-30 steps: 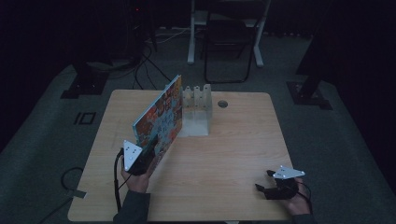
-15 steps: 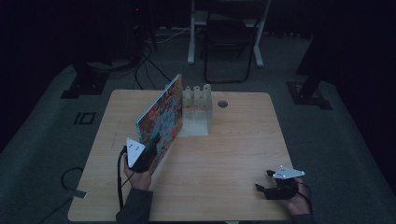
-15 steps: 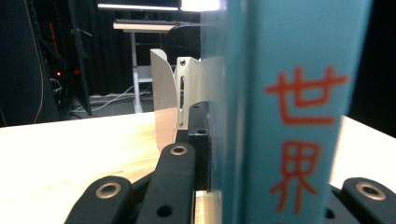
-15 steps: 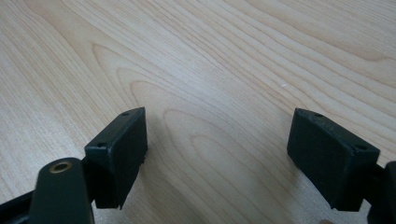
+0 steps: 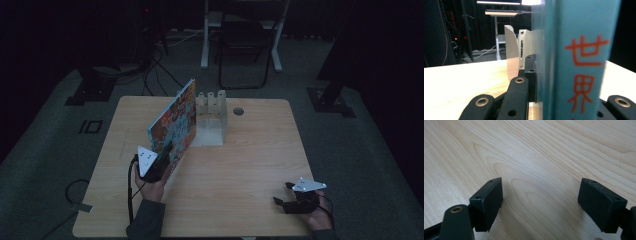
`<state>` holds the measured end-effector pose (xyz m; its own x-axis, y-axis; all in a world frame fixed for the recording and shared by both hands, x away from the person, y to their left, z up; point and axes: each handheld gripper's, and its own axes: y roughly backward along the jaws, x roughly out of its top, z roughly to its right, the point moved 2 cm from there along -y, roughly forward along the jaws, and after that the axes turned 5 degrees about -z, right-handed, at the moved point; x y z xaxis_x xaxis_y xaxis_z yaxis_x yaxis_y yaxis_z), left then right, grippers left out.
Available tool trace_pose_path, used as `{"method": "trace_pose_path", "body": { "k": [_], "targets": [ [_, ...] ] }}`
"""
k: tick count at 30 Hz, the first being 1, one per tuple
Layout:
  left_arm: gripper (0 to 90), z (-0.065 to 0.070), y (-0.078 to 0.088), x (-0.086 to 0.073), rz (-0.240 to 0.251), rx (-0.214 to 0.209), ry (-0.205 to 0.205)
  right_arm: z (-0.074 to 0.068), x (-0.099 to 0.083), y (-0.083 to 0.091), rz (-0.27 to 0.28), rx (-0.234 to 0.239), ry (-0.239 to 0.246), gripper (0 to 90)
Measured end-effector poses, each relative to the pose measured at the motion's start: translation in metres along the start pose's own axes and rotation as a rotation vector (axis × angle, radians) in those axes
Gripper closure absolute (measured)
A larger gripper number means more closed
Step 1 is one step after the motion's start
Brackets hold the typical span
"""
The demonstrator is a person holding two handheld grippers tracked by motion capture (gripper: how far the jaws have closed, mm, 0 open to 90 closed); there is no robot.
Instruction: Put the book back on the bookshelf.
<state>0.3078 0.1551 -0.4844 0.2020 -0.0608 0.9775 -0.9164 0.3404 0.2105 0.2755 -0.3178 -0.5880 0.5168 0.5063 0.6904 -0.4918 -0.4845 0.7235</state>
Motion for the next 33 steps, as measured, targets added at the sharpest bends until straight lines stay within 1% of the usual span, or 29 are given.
{"method": "trace_pose_path", "body": {
  "k": [12, 25, 33],
  "targets": [
    [80.9, -0.005, -0.009, 0.000, 0.002, 0.023, 0.018, 0.000, 0.000, 0.000, -0.001, 0.000, 0.000, 19.4],
    [80.9, -0.004, -0.019, 0.006, 0.010, 0.051, 0.001, 0.000, 0.000, 0.000, 0.000, 0.001, 0.000, 19.4],
    [80.9, -0.003, -0.026, 0.008, 0.019, 0.057, 0.001, 0.000, 0.000, 0.000, -0.001, 0.002, -0.002, 19.4]
  ]
}}
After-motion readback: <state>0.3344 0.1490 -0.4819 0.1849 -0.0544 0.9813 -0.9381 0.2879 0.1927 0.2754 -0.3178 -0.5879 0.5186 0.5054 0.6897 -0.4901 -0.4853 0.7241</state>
